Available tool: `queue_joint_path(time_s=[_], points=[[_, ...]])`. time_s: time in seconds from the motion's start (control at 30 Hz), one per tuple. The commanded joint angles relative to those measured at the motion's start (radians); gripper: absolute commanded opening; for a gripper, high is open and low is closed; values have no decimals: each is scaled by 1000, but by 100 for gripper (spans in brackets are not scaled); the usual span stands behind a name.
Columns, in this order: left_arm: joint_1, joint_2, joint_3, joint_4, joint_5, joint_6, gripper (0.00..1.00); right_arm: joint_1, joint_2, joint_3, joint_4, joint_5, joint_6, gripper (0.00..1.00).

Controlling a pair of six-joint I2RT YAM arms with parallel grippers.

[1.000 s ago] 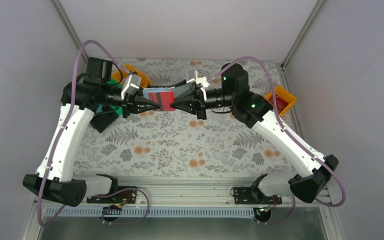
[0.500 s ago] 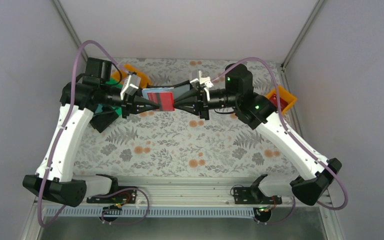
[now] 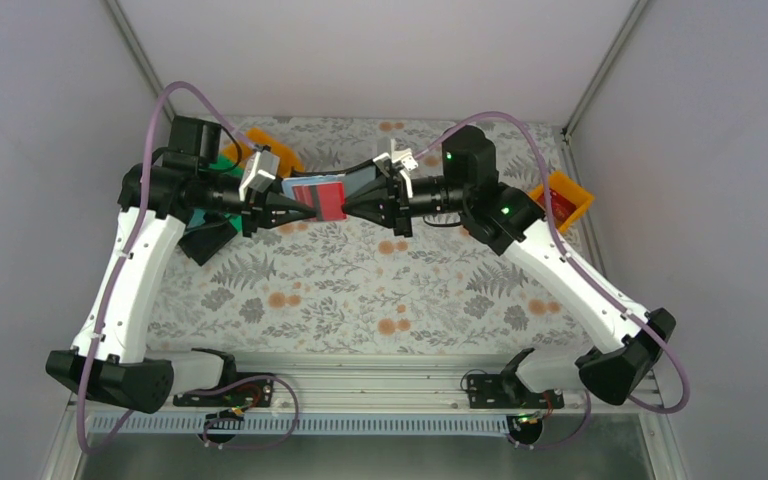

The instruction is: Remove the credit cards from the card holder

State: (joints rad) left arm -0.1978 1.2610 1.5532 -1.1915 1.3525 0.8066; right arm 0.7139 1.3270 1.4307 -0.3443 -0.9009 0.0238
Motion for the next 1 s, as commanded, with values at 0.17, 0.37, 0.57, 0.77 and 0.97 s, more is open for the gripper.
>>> queue_joint_path(time_s=[0.17, 0.37, 0.57, 0.77, 0.97], points=[[-7, -16, 8, -21, 93, 62, 2, 13, 55, 52, 77, 21, 36, 10], [-6, -20, 3, -21, 93, 62, 2, 18, 39, 53, 93, -21, 30, 4], [5, -21, 6, -19, 89, 56, 12, 4, -29, 11, 62, 49, 5, 4], [12, -22, -7, -4, 95, 36, 16, -18, -62, -12, 23, 77, -3, 4], [16, -23, -3, 3, 94, 23, 3, -24, -68, 1, -6, 86, -17, 4]])
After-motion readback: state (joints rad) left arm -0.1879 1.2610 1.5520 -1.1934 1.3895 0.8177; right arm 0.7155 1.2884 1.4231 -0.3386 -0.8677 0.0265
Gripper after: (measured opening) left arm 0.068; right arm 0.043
